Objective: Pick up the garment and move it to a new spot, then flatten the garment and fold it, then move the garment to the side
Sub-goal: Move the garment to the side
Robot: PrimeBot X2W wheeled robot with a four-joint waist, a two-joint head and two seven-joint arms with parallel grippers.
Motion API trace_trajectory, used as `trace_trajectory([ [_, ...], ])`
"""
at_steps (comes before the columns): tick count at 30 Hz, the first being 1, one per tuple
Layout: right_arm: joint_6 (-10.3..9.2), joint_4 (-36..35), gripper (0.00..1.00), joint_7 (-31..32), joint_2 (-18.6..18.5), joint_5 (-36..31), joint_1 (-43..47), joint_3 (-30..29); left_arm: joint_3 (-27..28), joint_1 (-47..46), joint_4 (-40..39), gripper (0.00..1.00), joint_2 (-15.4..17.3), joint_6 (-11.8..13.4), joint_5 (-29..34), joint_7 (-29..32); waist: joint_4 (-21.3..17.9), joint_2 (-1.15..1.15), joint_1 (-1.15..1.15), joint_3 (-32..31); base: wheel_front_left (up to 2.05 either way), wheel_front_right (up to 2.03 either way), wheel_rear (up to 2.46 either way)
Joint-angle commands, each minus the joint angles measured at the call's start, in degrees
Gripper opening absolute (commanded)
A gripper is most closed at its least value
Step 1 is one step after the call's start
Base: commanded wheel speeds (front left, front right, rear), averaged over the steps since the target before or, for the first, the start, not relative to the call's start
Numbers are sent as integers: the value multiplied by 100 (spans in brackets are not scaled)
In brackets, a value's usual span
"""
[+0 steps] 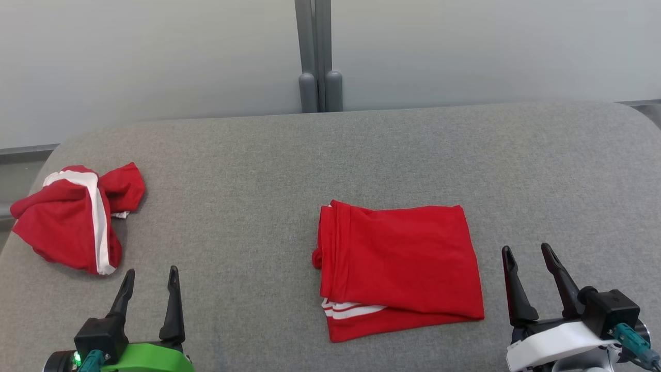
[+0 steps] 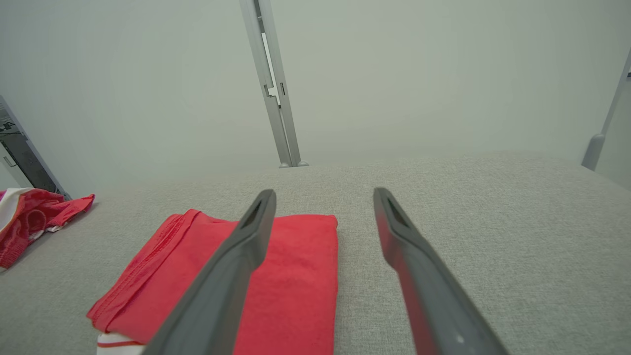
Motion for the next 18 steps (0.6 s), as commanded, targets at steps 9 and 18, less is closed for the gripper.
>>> trace_trajectory([
  [9,-9,93,100,1,14,-87,29,13,-35,8,-10,100,74,63,-84,50,-6,0,0,-2,0,0,0],
  [18,-9,102,100,46,5,-109,40,38,-67,57,-23,100,105,109,-118,65,-8,0,0,-2,0,0,0],
])
